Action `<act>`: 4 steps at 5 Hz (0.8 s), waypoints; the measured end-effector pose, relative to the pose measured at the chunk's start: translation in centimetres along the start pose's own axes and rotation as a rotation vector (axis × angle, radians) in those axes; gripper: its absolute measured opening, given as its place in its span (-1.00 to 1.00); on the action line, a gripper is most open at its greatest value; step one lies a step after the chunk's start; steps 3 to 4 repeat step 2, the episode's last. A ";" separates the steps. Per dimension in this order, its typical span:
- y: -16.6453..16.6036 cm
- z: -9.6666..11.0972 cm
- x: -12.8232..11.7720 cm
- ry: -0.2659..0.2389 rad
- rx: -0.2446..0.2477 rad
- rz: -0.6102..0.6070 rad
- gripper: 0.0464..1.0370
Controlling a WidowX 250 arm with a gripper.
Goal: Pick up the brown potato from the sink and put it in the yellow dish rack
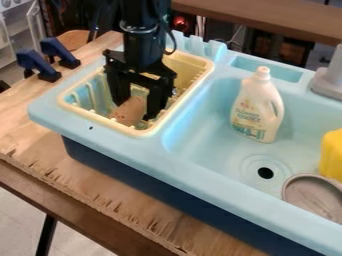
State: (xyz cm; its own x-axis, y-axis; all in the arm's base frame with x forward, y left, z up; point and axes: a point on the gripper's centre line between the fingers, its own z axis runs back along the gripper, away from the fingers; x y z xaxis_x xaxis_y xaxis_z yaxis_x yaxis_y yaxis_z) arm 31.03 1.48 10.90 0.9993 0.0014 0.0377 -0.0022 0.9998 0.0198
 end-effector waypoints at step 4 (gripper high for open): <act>-1.2 5.7 0.3 -0.084 0.007 -0.028 0.94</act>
